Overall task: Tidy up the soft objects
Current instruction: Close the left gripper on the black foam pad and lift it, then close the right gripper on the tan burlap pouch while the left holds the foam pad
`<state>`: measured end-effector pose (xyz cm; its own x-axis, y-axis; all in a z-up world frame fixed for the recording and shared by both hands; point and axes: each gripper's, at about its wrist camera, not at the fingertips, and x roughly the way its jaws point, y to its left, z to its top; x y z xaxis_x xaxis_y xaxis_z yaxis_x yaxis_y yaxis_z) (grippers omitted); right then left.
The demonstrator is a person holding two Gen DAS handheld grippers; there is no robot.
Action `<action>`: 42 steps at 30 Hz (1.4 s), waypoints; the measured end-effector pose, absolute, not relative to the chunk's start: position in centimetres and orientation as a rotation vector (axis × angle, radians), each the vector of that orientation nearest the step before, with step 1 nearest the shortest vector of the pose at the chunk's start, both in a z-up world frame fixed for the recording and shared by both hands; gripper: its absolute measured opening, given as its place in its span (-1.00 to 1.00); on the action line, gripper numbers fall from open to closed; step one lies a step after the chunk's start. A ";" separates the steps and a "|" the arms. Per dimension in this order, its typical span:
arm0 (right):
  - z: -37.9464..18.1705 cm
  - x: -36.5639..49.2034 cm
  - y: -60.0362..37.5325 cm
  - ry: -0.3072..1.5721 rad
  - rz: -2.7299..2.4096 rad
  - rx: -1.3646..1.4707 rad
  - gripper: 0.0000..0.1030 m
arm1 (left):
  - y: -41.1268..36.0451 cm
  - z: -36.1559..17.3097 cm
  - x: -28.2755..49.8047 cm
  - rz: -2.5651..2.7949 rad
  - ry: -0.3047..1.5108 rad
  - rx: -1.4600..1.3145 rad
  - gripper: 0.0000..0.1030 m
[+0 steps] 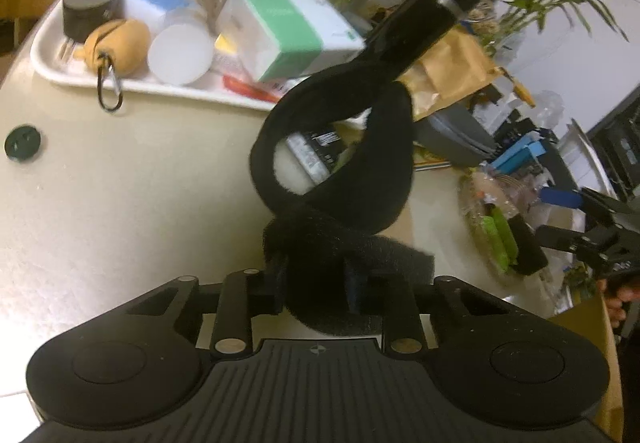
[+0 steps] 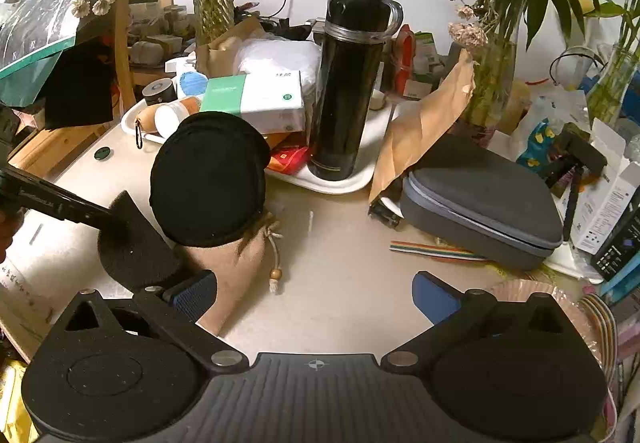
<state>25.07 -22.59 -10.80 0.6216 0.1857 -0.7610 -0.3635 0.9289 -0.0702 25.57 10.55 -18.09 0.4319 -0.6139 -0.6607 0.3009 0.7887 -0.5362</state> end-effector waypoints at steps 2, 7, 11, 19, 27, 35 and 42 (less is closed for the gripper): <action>-10.8 25.0 -22.4 0.844 0.323 -0.232 1.00 | 10.6 -17.4 25.1 -0.593 0.944 -0.358 -0.52; -10.9 25.2 -22.1 0.835 0.331 -0.244 1.00 | 10.9 -15.5 23.9 -0.602 0.873 -0.342 -0.55; -11.2 25.9 -22.4 0.841 0.320 -0.234 1.00 | 10.5 -13.9 22.8 -0.580 0.817 -0.259 -0.55; -12.1 27.1 -22.3 0.855 0.327 -0.217 1.00 | 9.9 -12.2 21.1 -0.507 0.733 -0.124 -0.55; -13.0 27.9 -20.9 0.860 0.404 -0.249 1.00 | 10.8 -11.4 21.2 -0.355 0.663 -0.090 -0.56; -14.2 29.3 -20.9 0.888 0.473 -0.214 0.99 | 10.3 -10.4 20.6 -0.286 0.609 0.005 -0.56; -16.1 30.4 -20.8 0.950 0.535 -0.158 0.81 | 10.4 -10.2 20.8 -0.270 0.610 -0.002 -0.56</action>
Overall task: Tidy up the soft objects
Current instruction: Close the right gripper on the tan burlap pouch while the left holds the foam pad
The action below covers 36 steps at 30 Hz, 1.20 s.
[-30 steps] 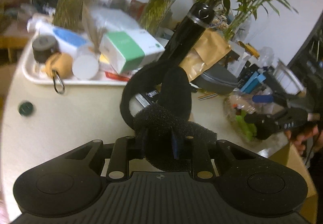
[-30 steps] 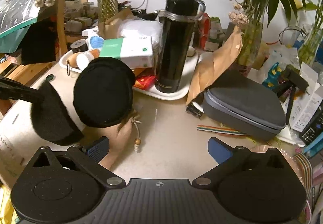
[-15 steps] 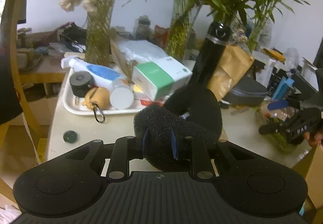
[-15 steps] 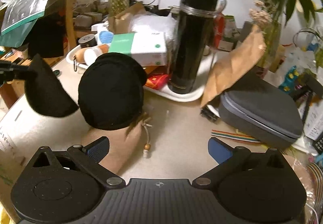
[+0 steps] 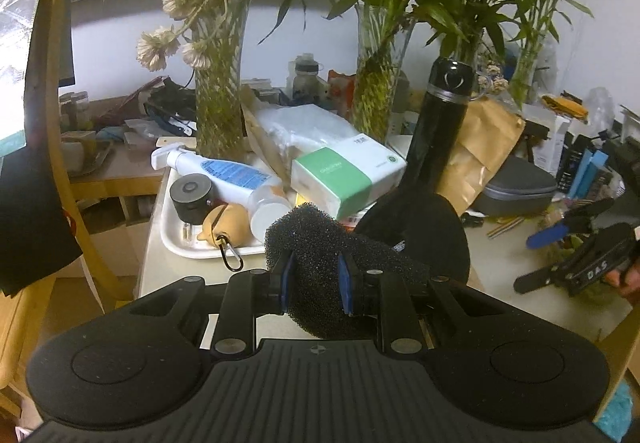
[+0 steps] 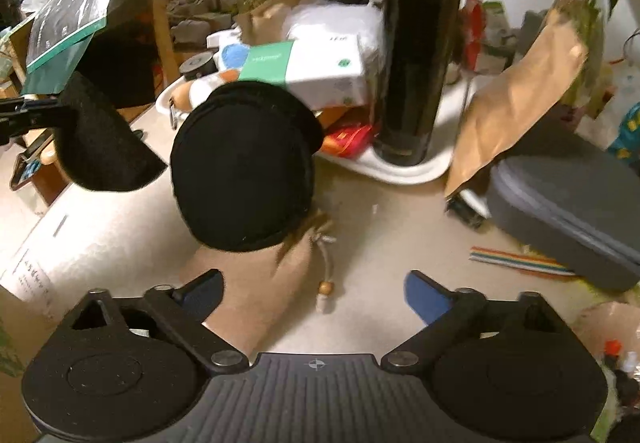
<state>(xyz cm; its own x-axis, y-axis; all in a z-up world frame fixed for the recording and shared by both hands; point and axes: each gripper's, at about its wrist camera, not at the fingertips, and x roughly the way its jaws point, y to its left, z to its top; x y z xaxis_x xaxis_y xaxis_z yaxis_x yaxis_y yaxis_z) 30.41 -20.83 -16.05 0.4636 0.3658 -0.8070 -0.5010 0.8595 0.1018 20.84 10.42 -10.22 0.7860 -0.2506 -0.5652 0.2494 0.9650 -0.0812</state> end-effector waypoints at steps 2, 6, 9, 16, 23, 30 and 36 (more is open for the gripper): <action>-16.7 30.7 -20.6 0.969 0.551 -0.153 0.76 | 10.4 -10.4 21.0 -0.270 0.620 0.001 -0.56; -18.0 31.4 -20.4 1.015 0.588 -0.117 0.64 | 10.3 -10.7 21.2 -0.269 0.637 0.010 -0.56; -18.8 31.9 -20.2 1.039 0.596 -0.091 0.59 | 10.5 -11.0 21.4 -0.272 0.654 0.007 -0.56; -20.2 33.1 -19.3 1.068 0.617 -0.046 0.42 | 10.7 -11.7 22.0 -0.283 0.699 0.006 -0.56; -21.1 33.5 -19.0 1.086 0.609 -0.025 -0.13 | 10.7 -11.8 22.6 -0.289 0.714 -0.003 -0.56; -19.6 32.8 -19.4 1.057 0.600 -0.023 -0.93 | 10.2 -11.9 23.1 -0.294 0.712 -0.009 -0.56; -16.9 31.4 -21.7 1.002 0.545 -0.026 -0.94 | 9.2 -11.1 23.0 -0.284 0.686 -0.034 -0.56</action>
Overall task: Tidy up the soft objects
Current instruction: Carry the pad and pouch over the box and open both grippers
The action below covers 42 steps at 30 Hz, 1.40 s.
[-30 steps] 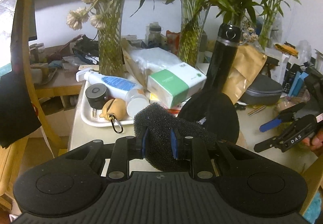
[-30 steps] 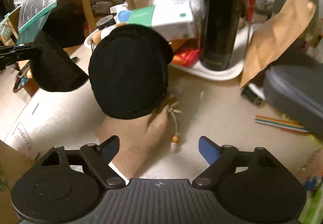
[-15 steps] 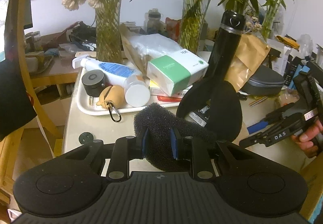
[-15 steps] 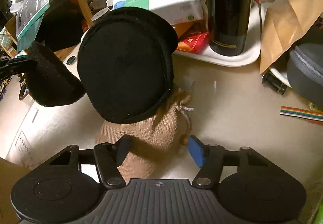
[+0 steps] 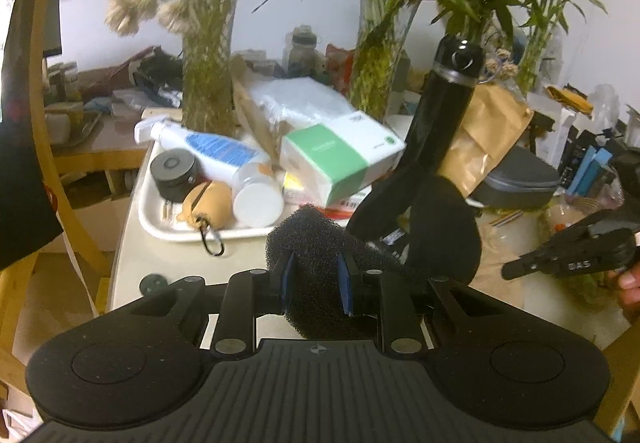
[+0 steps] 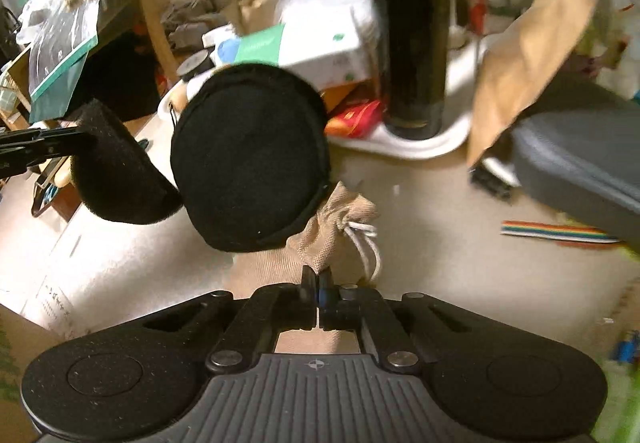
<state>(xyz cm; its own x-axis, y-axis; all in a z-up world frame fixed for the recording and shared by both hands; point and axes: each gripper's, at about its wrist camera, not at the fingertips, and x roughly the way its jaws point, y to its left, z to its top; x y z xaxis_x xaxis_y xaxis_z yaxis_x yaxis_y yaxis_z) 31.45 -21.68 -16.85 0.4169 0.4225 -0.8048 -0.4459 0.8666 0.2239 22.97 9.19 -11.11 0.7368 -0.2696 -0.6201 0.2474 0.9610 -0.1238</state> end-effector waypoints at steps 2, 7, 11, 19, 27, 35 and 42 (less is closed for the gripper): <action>-15.7 30.8 -22.4 0.976 0.537 -0.025 -0.94 | 8.6 -11.1 22.8 -0.284 0.680 -0.025 -0.56; -12.1 28.6 -24.0 0.859 0.498 -0.033 -0.94 | 7.9 -10.7 22.4 -0.276 0.663 -0.008 -0.57; -9.2 27.0 -25.6 0.774 0.444 0.004 -0.94 | 7.9 -9.9 22.2 -0.273 0.640 -0.020 -0.57; -6.6 23.5 -26.4 0.705 0.446 0.017 -0.94 | 7.9 -7.7 20.7 -0.238 0.608 -0.004 -0.58; -5.0 20.3 -27.1 0.663 0.488 0.041 -0.94 | 6.0 -3.5 16.2 -0.293 0.564 0.082 -0.58; -2.9 16.0 -25.6 0.607 0.563 0.012 -0.94 | 4.8 0.0 11.9 -0.332 0.526 0.092 -0.58; -1.1 11.4 -23.5 0.596 0.606 -0.041 -0.94 | 4.3 2.0 9.0 -0.382 0.512 0.088 -0.58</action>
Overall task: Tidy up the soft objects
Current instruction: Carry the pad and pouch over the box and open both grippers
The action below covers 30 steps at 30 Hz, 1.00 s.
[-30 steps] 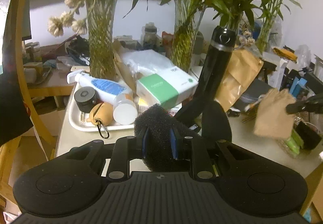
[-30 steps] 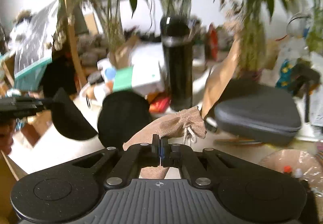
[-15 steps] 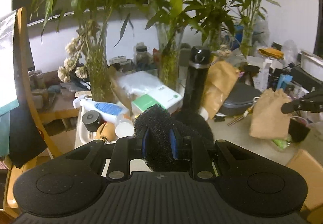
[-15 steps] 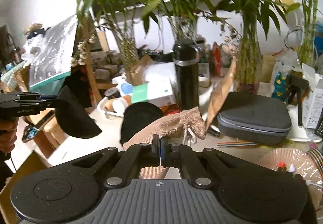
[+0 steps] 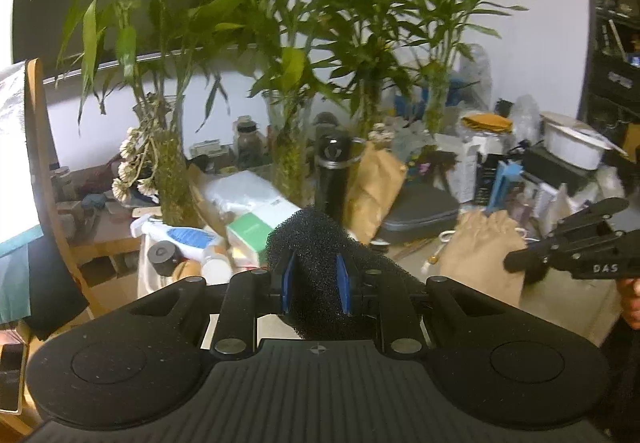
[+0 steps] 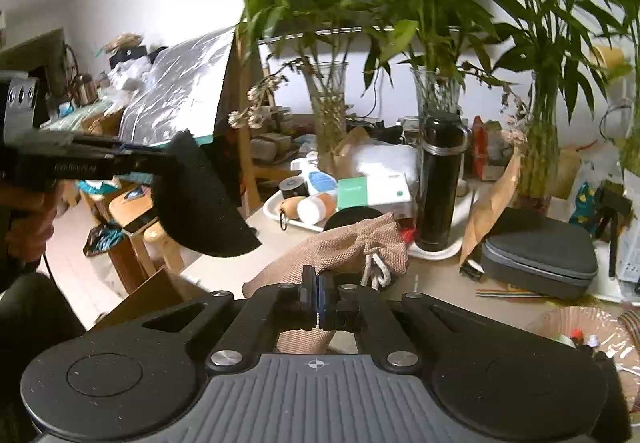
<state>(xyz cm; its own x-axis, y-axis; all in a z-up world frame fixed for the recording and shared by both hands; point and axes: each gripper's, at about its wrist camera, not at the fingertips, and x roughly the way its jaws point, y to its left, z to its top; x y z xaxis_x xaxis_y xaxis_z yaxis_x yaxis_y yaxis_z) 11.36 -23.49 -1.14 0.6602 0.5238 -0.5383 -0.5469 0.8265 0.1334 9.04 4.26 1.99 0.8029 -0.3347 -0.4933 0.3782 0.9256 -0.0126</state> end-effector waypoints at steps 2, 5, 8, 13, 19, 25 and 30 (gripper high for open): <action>-0.8 10.3 -23.3 0.599 0.603 -0.060 -0.94 | 4.1 2.1 8.3 -0.393 0.520 0.085 -0.58; -0.3 8.9 -23.1 0.601 0.604 -0.092 -0.94 | 4.0 1.8 7.4 -0.412 0.540 0.077 -0.58; -0.3 7.9 -23.2 0.602 0.605 -0.106 -0.94 | 4.0 1.5 6.7 -0.428 0.557 0.076 -0.58; -0.4 6.8 -23.4 0.603 0.605 -0.113 -0.94 | 4.3 0.3 6.5 -0.511 0.654 0.000 -0.56; -0.4 6.6 -23.6 0.609 0.606 -0.110 -0.94 | 3.6 -2.6 6.1 -0.547 0.727 0.067 -0.51; -0.3 5.9 -23.4 0.606 0.622 -0.108 -0.94 | 3.4 -3.1 4.9 -0.533 0.729 0.083 0.26; -0.3 5.3 -23.0 0.607 0.633 -0.114 -0.94 | 3.4 -2.9 3.9 -0.470 0.701 0.134 0.40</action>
<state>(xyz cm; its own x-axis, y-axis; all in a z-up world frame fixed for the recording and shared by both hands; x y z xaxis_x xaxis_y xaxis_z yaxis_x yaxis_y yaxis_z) 5.30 -23.03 -0.27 0.6398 0.5212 -0.5648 -0.5860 0.8063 0.0803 3.86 3.44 -2.91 0.6653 -0.3706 -0.6481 0.4587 0.8878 -0.0368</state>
